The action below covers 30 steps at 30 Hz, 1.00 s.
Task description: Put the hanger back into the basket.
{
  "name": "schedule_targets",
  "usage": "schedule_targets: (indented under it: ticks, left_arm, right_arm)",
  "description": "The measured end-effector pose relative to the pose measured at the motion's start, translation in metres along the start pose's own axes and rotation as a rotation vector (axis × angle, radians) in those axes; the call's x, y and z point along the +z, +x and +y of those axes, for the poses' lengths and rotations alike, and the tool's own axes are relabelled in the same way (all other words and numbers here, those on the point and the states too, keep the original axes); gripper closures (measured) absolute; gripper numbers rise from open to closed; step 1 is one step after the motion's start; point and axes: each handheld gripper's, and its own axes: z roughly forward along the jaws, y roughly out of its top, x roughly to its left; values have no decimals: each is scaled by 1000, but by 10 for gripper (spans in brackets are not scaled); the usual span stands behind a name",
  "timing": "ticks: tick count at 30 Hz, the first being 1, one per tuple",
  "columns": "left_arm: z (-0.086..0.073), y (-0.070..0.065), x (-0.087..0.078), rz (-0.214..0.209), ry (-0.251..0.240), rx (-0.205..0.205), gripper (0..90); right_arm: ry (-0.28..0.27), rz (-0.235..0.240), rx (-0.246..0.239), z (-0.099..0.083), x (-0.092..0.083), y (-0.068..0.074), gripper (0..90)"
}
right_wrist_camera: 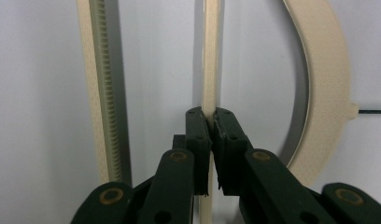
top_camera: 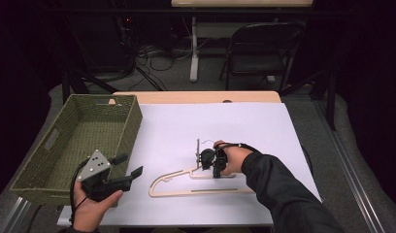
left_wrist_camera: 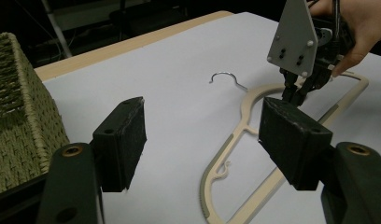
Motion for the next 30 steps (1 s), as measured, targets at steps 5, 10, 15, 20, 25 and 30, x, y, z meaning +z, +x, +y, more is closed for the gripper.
schedule_targets:
  ticks: [5, 10, 15, 20, 25, 30]
  left_arm:
    - [0, -2, 2, -7, 9, 3, 321]
    - [1, -6, 4, -25, 25, 18, 327]
    - [0, -11, 11, -43, 46, 27, 326]
    - [2, -19, 22, -82, 73, 54, 330]
    - [3, -23, 35, -110, 107, 55, 324]
    - [3, -25, 47, -146, 116, 28, 335]
  right_arm:
    - [-7, -17, -3, -1, -2, 3, 857]
    - [-8, -52, -42, -2, -5, 12, 857]
    - [-5, -108, -84, -3, -12, 23, 857]
    - [-31, -168, -109, -5, -20, 33, 858]
    - [-59, -228, -141, -8, -29, 45, 857]
    - [-73, -274, -170, -10, -35, 55, 857]
